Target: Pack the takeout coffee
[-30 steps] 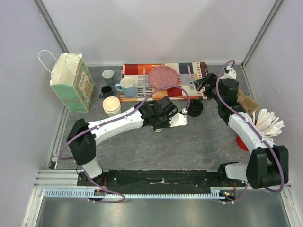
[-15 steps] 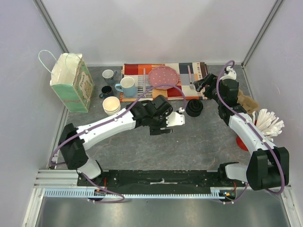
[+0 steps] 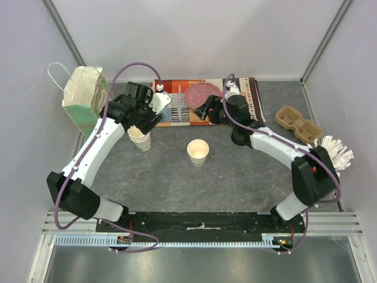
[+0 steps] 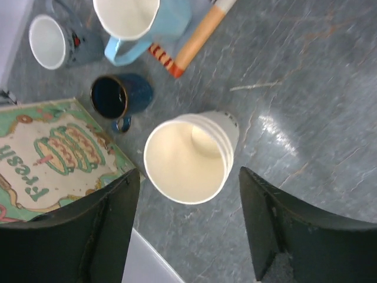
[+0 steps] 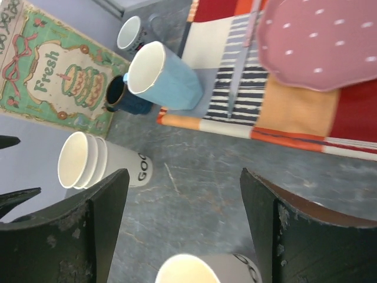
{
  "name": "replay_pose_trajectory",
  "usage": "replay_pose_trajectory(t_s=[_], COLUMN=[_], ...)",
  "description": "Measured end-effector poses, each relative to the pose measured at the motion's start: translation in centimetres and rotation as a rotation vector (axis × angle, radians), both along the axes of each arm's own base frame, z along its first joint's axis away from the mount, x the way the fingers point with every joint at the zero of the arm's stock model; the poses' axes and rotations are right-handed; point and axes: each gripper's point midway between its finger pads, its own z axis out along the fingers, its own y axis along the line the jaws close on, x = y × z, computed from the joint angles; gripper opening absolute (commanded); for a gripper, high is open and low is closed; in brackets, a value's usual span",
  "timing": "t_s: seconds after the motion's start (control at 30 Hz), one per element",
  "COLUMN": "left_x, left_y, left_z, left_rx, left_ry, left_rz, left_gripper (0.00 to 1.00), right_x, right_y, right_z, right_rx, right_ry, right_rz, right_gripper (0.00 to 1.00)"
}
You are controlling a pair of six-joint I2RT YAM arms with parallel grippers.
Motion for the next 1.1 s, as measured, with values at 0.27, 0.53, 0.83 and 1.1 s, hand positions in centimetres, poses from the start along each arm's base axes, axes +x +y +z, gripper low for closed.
replay_pose_trajectory(t_s=[0.27,0.53,0.83,1.1], left_x=[-0.3,-0.9,-0.3,-0.3], left_y=[4.3,3.2,2.9,2.6], left_z=[-2.3,-4.8,-6.9,-6.9], left_rx=[-0.039,-0.077,-0.075,-0.092], left_ry=[0.12,0.222,0.278,0.28], left_rz=[0.1,0.06,0.062,0.052], left_gripper=[0.56,0.52,0.39,0.42], right_x=[0.0,-1.3,-2.2,-2.7], right_y=[10.1,15.4,18.6,20.4], right_z=[-2.1,-3.8,-6.2,-8.6], right_rx=[0.08,0.126,0.184,0.233], right_ry=[0.07,0.125,0.209,0.293], right_rz=[0.18,0.275,0.322,0.343], right_gripper=[0.81,0.74,0.63,0.59])
